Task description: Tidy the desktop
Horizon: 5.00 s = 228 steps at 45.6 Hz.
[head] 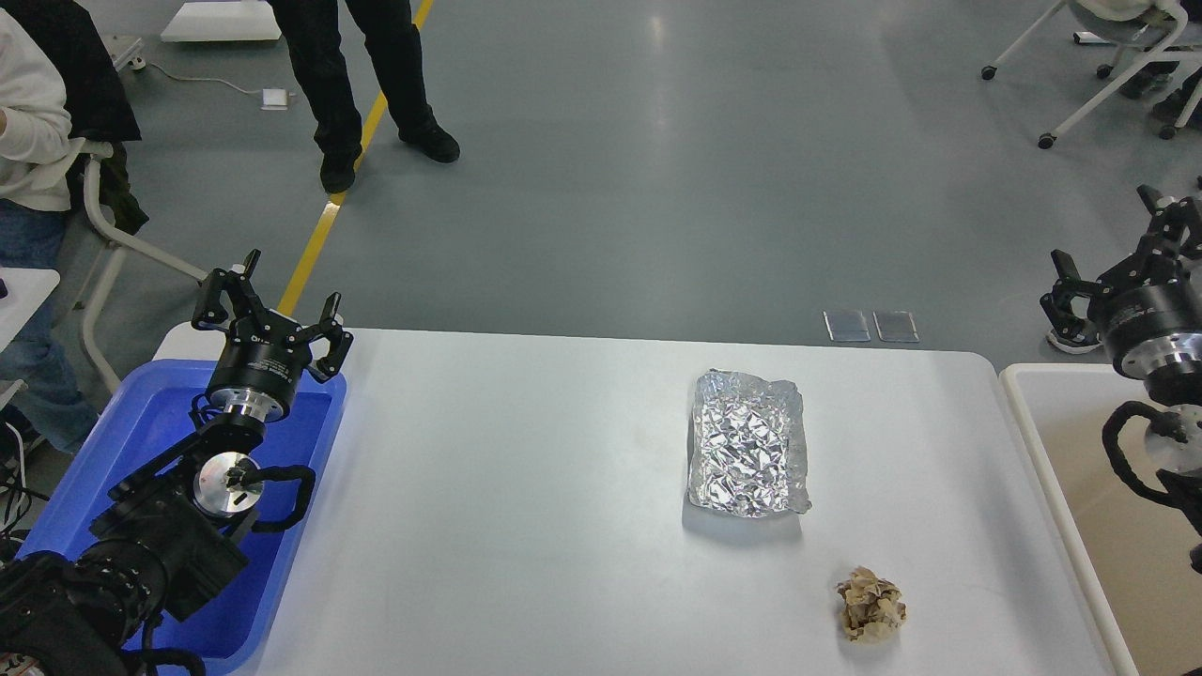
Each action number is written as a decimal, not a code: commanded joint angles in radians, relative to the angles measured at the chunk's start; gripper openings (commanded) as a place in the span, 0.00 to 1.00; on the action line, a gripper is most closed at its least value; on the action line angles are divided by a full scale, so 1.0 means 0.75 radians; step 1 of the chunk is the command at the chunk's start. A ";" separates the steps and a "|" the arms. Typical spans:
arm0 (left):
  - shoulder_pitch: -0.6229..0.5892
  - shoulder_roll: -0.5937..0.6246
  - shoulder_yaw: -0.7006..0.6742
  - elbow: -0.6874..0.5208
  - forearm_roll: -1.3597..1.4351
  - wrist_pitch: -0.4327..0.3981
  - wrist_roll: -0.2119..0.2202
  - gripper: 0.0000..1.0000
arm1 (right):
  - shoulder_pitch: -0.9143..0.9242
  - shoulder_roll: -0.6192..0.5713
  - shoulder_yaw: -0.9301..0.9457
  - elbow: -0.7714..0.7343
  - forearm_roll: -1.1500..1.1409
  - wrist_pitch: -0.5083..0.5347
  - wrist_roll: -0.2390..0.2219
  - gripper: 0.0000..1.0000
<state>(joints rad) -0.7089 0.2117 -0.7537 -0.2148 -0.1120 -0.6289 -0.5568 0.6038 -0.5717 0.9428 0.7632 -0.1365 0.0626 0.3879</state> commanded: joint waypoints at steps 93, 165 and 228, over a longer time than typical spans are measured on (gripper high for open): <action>0.000 0.000 -0.001 0.000 0.000 0.000 0.000 1.00 | 0.898 -0.242 -1.607 0.134 -0.311 -0.026 -0.004 0.99; -0.002 0.000 -0.001 0.000 0.000 0.000 0.000 1.00 | 0.670 0.556 -2.313 -0.275 -0.630 -0.079 -0.149 0.92; 0.000 0.000 -0.001 0.000 0.000 0.000 0.000 1.00 | 0.555 0.568 -2.296 -0.324 -0.560 -0.167 -0.143 0.00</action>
<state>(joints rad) -0.7091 0.2117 -0.7547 -0.2148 -0.1120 -0.6289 -0.5568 1.0126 -0.1426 -0.7847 0.5143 -0.5892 -0.0628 0.2789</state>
